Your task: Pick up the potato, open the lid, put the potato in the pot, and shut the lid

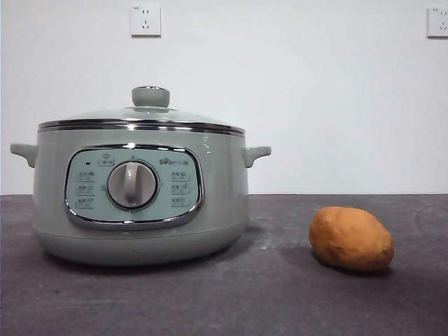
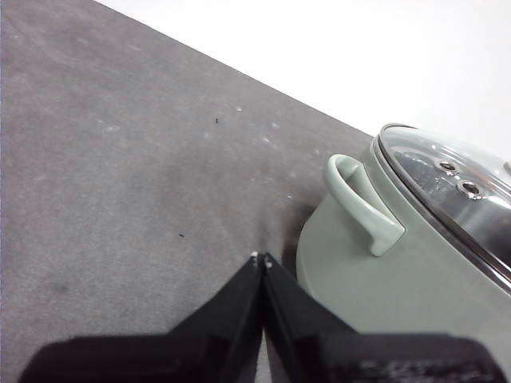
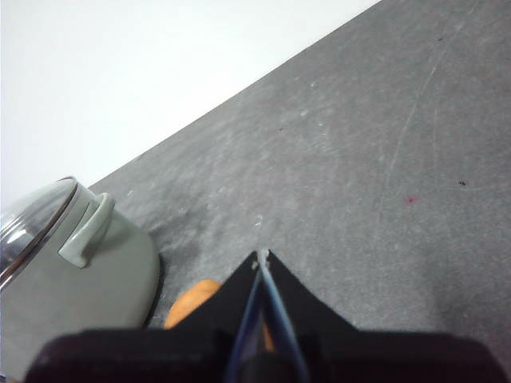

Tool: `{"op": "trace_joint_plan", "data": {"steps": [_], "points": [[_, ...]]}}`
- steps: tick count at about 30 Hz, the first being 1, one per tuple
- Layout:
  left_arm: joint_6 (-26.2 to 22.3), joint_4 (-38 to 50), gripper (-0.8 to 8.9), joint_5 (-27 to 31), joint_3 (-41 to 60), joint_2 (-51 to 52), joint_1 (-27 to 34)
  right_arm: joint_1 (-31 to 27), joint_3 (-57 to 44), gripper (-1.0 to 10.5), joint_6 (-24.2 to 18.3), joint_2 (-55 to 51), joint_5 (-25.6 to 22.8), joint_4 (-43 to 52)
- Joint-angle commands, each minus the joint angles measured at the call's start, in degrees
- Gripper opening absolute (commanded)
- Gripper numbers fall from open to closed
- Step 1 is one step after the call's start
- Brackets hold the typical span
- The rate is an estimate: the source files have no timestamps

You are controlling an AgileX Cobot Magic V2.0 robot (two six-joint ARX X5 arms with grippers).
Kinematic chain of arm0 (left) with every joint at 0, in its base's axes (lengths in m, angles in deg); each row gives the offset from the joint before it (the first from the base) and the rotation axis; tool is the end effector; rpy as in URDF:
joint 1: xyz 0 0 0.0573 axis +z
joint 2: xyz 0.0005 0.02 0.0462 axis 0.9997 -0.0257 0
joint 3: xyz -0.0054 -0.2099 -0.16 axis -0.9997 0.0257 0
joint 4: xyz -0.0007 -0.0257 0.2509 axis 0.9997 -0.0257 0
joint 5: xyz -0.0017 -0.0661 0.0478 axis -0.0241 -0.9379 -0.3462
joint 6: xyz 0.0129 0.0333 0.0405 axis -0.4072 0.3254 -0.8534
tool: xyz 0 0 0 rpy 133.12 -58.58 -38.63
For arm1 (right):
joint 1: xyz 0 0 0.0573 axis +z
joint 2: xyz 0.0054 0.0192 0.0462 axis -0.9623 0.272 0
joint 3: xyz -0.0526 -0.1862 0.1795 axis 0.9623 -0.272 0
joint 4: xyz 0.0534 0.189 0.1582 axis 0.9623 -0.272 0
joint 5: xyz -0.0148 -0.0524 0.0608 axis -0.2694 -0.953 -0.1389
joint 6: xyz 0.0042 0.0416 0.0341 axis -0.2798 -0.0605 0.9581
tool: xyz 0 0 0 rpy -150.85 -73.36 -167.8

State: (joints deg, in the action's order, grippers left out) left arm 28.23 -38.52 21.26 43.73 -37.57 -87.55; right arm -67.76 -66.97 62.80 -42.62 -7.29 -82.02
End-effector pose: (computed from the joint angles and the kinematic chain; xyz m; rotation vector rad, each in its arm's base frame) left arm 0.0955 0.0000 0.1519 -0.4714 0.1732 -0.0006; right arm 0.0946 0.0144 0.1536 0.5379 0.2081 0.1951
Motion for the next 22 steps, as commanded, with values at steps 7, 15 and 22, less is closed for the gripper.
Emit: {"op": "trace_joint_plan", "data": {"steps": [7,15,22], "points": [[0.24,-0.37,-0.06,-7.21,-0.92,-0.07,0.22,-0.02,3.93,-0.1,0.33,2.58,0.13,-2.1],[-1.46,-5.01,-0.07,-10.08,-8.98,-4.33,0.22,-0.02,14.75,-0.1,-7.69,14.21,1.88,-6.25],[-10.67,-6.14,-0.07,-13.84,-19.71,-14.14,0.22,-0.02,27.45,-0.1,-14.56,28.57,4.81,-10.86]]}}
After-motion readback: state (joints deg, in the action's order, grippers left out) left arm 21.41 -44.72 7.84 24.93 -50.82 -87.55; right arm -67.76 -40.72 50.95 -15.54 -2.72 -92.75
